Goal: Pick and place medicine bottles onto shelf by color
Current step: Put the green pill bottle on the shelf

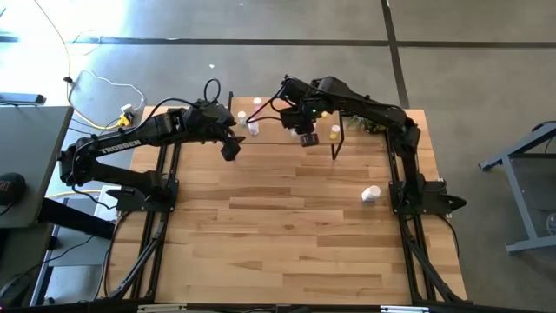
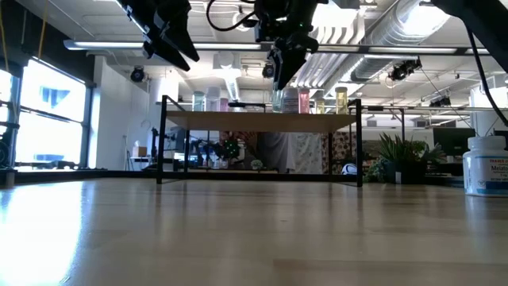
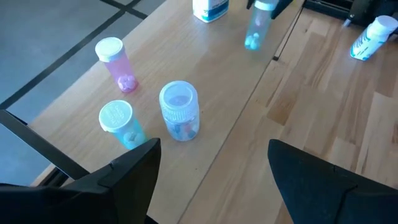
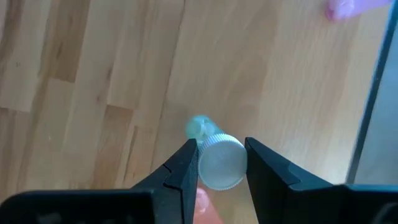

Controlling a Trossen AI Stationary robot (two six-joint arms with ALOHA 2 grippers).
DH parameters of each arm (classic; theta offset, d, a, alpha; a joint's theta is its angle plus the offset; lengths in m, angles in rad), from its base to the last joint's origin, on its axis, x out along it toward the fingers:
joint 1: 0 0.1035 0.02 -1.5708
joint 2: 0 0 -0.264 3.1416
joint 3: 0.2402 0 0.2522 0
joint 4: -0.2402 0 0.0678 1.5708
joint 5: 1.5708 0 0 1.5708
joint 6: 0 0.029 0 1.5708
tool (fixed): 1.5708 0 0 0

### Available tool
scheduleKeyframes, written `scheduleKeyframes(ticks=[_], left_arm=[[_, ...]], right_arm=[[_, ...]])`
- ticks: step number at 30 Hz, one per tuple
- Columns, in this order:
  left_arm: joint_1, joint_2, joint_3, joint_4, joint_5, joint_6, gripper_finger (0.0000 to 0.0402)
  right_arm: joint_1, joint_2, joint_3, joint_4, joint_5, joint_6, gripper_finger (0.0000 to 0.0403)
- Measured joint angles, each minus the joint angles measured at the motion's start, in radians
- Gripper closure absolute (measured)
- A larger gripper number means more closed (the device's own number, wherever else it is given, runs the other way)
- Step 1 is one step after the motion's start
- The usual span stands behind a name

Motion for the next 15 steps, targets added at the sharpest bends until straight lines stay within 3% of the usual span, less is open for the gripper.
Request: scheduleKeyframes(ticks=[15], left_arm=[[0.000,0.000,0.000,0.000,0.001,0.001,0.0117]], right_arm=[[-0.002,0.028,0.003,-0.002,0.046,0.019,0.0304]])
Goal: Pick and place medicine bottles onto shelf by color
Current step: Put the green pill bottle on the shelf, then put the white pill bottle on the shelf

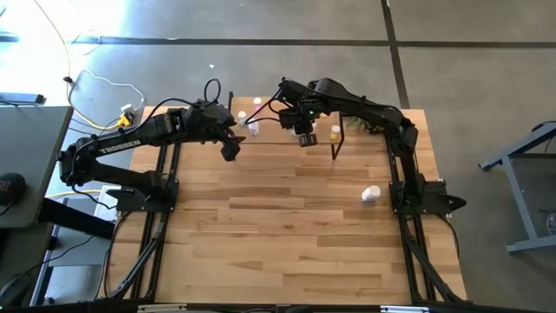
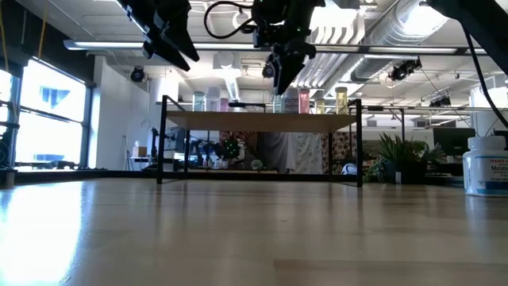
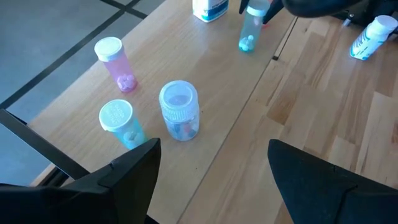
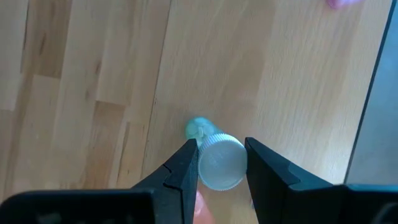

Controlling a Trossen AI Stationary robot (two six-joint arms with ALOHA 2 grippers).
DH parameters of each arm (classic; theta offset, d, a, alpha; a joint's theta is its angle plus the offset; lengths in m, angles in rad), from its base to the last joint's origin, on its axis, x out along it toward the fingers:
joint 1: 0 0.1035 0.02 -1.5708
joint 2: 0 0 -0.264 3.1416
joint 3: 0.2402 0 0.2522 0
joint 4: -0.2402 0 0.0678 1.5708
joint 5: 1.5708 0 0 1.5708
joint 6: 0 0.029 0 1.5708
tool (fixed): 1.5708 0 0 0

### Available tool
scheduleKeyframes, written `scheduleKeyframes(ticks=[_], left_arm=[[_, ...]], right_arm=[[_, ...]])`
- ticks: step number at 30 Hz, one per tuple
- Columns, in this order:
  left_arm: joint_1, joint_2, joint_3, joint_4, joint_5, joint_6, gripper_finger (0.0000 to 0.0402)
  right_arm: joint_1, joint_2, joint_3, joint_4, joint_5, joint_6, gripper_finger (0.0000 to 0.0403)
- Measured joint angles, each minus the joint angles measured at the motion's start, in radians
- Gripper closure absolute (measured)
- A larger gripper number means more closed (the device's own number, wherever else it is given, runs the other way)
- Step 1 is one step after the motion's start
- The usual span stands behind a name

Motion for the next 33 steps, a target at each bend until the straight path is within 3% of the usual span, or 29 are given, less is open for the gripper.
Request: scheduleKeyframes(ticks=[8,18,26,33], left_arm=[[0.000,0.000,0.000,0.000,0.000,0.000,0.0117],[0.000,0.000,0.000,0.000,0.000,0.000,0.0117],[0.000,0.000,0.000,0.000,0.000,0.000,0.0117],[0.000,0.000,0.000,0.000,0.002,0.027,0.0117]], right_arm=[[0.000,0.000,0.000,0.006,0.012,-0.003,0.0296],[0.000,0.002,-0.003,0.010,0.013,0.025,0.0214],[0.000,-0.021,-0.003,0.017,0.013,0.107,0.0208],[0.001,-0.074,-0.003,0.014,0.011,0.280,0.0208]])
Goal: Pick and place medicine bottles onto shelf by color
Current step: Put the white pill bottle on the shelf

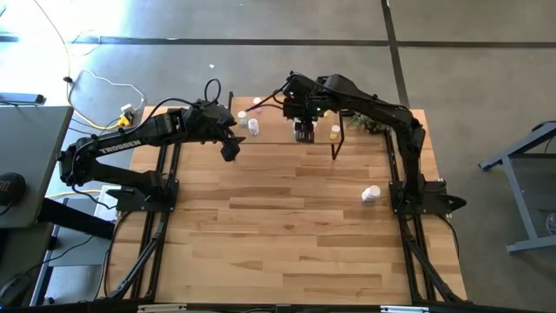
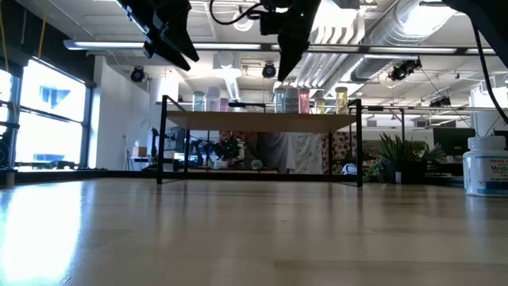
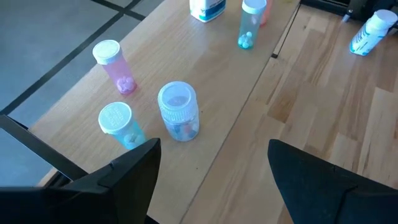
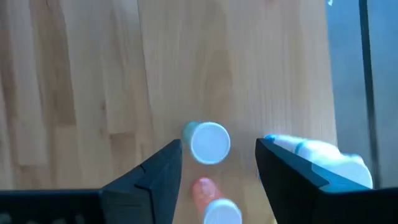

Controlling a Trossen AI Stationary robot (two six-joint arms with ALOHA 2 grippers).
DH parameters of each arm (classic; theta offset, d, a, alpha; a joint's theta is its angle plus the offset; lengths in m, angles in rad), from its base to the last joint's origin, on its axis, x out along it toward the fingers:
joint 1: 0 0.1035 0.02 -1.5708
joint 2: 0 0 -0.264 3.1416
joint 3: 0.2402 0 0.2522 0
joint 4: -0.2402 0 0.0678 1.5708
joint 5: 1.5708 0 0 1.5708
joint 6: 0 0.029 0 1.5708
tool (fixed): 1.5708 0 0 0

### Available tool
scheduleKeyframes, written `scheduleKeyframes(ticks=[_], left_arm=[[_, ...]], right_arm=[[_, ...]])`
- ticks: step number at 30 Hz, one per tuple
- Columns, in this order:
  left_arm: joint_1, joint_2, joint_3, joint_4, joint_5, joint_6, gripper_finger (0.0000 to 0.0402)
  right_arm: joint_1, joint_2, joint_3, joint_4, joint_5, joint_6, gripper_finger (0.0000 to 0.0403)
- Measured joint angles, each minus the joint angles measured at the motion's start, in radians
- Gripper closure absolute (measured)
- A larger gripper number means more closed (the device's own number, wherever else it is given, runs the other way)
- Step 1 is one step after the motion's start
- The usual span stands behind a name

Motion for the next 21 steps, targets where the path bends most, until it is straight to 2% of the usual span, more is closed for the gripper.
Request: scheduleKeyframes(ticks=[13,21], left_arm=[[0.000,0.000,0.000,0.018,-0.002,0.035,0.0117],[0.000,0.000,0.000,0.040,-0.002,0.052,0.0117]], right_arm=[[0.000,-0.109,0.002,-0.084,-0.006,0.237,0.0208],[0.003,-0.112,0.001,-0.235,0.034,0.345,0.0208]])
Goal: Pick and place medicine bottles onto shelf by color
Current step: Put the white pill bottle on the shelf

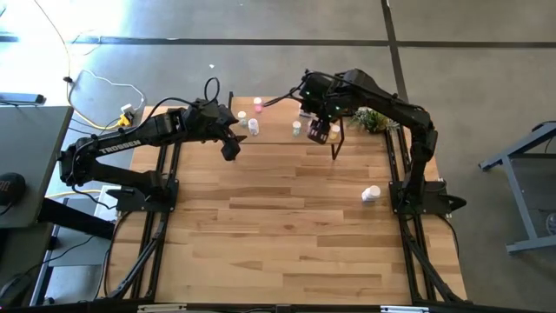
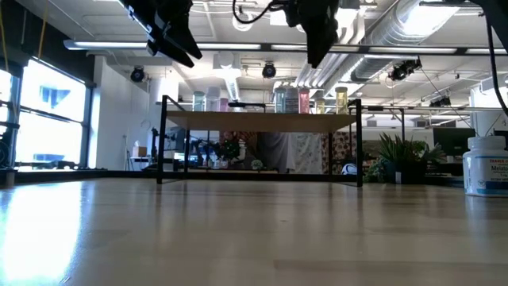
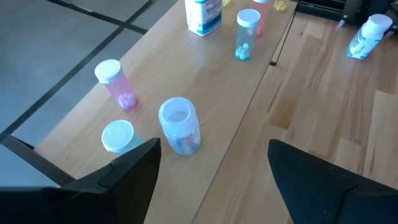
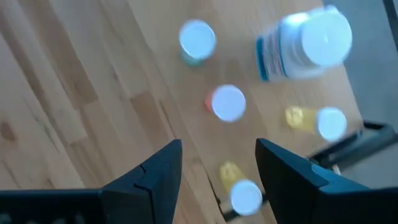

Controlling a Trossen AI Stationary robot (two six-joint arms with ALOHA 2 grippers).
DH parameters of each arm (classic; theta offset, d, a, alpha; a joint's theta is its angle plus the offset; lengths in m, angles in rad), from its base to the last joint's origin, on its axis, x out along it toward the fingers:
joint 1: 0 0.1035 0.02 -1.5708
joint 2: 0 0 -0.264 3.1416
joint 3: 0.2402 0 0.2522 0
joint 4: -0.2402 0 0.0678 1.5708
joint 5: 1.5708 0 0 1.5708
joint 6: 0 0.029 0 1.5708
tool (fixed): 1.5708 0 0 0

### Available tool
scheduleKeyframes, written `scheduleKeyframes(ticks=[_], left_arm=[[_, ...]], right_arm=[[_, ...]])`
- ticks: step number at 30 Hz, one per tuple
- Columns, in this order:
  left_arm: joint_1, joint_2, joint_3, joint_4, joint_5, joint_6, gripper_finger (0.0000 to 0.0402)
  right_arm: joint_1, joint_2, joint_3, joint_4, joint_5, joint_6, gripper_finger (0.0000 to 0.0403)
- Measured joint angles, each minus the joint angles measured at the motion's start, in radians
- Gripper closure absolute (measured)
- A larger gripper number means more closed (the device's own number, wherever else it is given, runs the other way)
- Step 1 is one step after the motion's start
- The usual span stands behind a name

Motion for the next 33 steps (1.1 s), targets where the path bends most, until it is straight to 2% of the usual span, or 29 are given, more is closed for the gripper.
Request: scheduleKeyframes(ticks=[8,13,15,19,25,33], left_arm=[[0.000,0.000,0.000,0.000,0.001,0.018,0.0117],[0.000,0.000,0.000,0.000,0.001,0.038,0.0117],[0.000,0.000,0.000,0.001,0.001,0.044,0.0117],[0.000,0.000,0.000,0.005,0.001,0.046,0.0117],[0.000,0.000,0.000,0.005,0.000,0.071,0.0117],[0.000,0.000,0.000,0.006,0.000,0.072,0.0117]], right_arm=[[0.038,-0.044,0.000,-0.028,0.055,0.053,0.0208],[0.074,-0.083,-0.011,-0.023,0.153,0.093,0.0208],[0.084,-0.120,-0.076,-0.020,0.187,0.113,0.0208],[0.094,-0.232,-0.298,0.023,0.231,0.192,0.0208],[0.097,-0.428,-0.583,0.190,0.191,0.316,0.0208],[0.100,-0.652,-0.824,0.219,0.158,0.622,0.0208]])
